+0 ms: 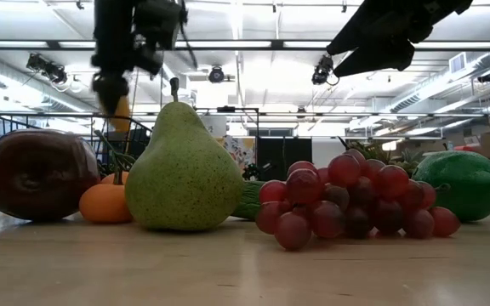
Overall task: Build produce basket
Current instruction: Put the yellow mango into the wire basket, then put the top orange tangerine into the wire basket
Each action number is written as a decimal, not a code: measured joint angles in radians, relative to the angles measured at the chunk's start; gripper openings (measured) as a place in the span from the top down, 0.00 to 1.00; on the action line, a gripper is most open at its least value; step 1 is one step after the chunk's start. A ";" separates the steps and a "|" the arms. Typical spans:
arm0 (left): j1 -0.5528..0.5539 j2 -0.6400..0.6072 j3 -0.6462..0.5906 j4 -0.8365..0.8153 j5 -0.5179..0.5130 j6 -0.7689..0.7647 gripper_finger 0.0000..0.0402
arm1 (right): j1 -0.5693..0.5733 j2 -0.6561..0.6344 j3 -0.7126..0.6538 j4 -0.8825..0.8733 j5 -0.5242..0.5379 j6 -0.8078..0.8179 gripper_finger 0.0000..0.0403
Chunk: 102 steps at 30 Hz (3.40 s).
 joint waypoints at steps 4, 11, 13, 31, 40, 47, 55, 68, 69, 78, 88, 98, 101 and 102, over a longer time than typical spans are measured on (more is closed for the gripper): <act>0.000 -0.001 0.107 0.004 -0.065 -0.029 0.23 | 0.000 0.000 0.000 -0.003 0.000 0.002 0.29; 0.007 -0.001 0.171 0.004 -0.064 -0.044 0.24 | 0.023 0.000 0.000 -0.005 0.000 0.008 0.29; 0.008 -0.001 0.171 -0.011 -0.038 -0.039 0.24 | 0.032 0.000 0.000 -0.005 0.001 0.008 0.29; 0.008 0.001 0.171 -0.068 0.034 0.075 0.22 | 0.044 0.000 0.000 -0.005 0.027 0.009 0.29; 0.008 0.001 0.021 -0.101 0.034 0.174 0.22 | 0.046 0.000 0.000 -0.005 0.027 0.017 0.29; 0.008 0.001 -0.192 -0.082 0.009 0.184 0.22 | 0.059 0.000 0.000 -0.006 0.028 0.016 0.29; -0.039 0.001 -0.261 -0.062 -0.171 0.020 0.22 | 0.059 0.000 0.000 -0.006 0.031 0.014 0.29; -0.097 0.001 -0.093 -0.113 -0.088 -0.013 0.22 | 0.059 0.000 0.000 -0.005 0.090 0.017 0.29; -0.103 0.001 -0.082 -0.113 -0.085 -0.012 0.22 | 0.059 0.000 0.000 -0.005 0.095 0.012 0.29; -0.171 0.001 0.028 -0.111 -0.040 -0.169 0.22 | 0.050 0.000 0.000 0.034 0.121 -0.050 0.29; -0.335 0.000 0.079 0.096 0.435 -0.197 0.22 | 0.048 0.000 0.000 0.048 0.154 -0.126 0.29; -0.510 0.000 0.073 0.394 0.677 -0.332 0.22 | -0.017 0.000 0.000 0.347 0.151 -0.443 0.29; -0.557 0.000 0.073 0.399 0.678 -0.424 0.22 | -0.050 0.000 0.000 0.392 0.108 -0.493 0.29; -0.573 0.000 0.073 0.398 0.679 -0.462 0.22 | -0.057 0.000 0.000 0.388 0.093 -0.494 0.29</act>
